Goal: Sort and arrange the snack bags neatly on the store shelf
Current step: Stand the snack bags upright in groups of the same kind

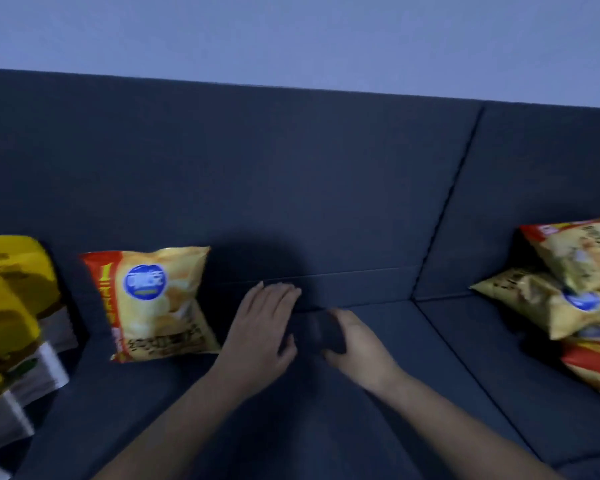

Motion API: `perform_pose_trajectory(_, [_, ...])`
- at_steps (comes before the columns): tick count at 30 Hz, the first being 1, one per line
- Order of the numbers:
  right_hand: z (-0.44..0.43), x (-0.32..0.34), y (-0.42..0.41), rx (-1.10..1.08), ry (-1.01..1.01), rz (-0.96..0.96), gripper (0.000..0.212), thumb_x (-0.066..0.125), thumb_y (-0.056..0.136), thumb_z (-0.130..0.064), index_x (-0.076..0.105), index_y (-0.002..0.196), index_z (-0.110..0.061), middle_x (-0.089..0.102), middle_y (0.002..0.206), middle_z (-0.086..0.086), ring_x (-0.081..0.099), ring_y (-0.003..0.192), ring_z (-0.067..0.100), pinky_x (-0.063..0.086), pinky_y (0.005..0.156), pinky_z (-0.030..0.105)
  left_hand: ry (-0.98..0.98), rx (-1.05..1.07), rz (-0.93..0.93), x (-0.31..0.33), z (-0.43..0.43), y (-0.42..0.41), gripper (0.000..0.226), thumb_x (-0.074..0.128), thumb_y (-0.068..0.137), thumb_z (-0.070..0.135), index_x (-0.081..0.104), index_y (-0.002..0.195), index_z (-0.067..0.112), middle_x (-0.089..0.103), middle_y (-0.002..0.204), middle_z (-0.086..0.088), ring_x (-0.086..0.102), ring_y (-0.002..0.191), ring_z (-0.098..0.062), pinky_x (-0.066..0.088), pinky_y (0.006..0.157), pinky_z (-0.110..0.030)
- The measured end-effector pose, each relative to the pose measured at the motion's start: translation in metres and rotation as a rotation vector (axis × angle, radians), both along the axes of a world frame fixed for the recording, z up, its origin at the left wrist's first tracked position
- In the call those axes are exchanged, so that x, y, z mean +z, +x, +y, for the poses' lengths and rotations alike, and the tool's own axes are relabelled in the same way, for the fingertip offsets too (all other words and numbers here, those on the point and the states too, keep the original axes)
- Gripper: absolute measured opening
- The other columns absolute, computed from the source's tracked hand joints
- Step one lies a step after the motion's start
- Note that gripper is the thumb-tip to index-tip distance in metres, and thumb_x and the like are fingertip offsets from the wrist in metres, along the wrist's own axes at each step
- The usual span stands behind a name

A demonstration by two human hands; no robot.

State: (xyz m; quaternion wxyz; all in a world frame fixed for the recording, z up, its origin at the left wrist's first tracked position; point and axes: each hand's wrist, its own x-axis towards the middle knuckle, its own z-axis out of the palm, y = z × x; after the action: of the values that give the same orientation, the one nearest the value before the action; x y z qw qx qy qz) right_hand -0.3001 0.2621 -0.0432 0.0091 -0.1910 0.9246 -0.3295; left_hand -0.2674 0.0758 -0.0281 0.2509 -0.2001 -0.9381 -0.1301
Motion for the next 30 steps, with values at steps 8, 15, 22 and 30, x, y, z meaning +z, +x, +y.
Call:
perform_pose_trajectory(8, [0.210, 0.041, 0.015, -0.425, 0.173, 0.027, 0.063, 0.065, 0.086, -0.024, 0.036, 0.140, -0.011, 0.043, 0.136, 0.004, 0.043, 0.125, 0.018, 0.031, 0.099, 0.018, -0.047, -0.261, -0.252, -0.005, 0.170, -0.042, 0.064, 0.048, 0.091, 0.043, 0.027, 0.145, 0.016, 0.038, 0.141, 0.006, 0.035, 0.132, -0.012, 0.005, 0.114, -0.022])
perform_pose_trajectory(15, [0.335, 0.061, 0.010, -0.629, 0.206, 0.068, 0.060, 0.067, 0.083, -0.020, 0.042, 0.137, -0.010, 0.046, 0.137, 0.008, 0.044, 0.126, 0.022, 0.034, 0.097, 0.025, 0.053, -0.285, -0.430, -0.011, 0.304, -0.075, 0.069, 0.046, 0.092, 0.053, 0.024, 0.147, 0.018, 0.038, 0.144, 0.006, 0.034, 0.133, -0.013, 0.025, 0.110, -0.028])
perform_pose_trajectory(22, [0.414, 0.062, -0.041, -0.619, 0.211, 0.050, 0.059, 0.068, 0.083, -0.023, 0.043, 0.135, -0.008, 0.045, 0.135, 0.011, 0.044, 0.123, 0.025, 0.034, 0.092, 0.024, 0.289, -0.175, -0.685, -0.010, 0.403, -0.112, 0.056, 0.052, 0.087, 0.058, 0.048, 0.125, 0.018, 0.055, 0.124, 0.003, 0.050, 0.118, -0.017, 0.039, 0.097, -0.032])
perform_pose_trajectory(30, [0.419, 0.041, -0.095, -0.494, 0.185, -0.058, 0.056, 0.074, 0.075, -0.021, 0.049, 0.123, -0.009, 0.059, 0.116, 0.010, 0.055, 0.107, 0.025, 0.037, 0.073, 0.023, 0.720, -0.129, -0.903, -0.024, 0.433, -0.129, 0.063, 0.065, 0.086, 0.039, 0.030, 0.136, 0.022, 0.052, 0.119, 0.010, 0.053, 0.111, -0.013, 0.042, 0.088, -0.026])
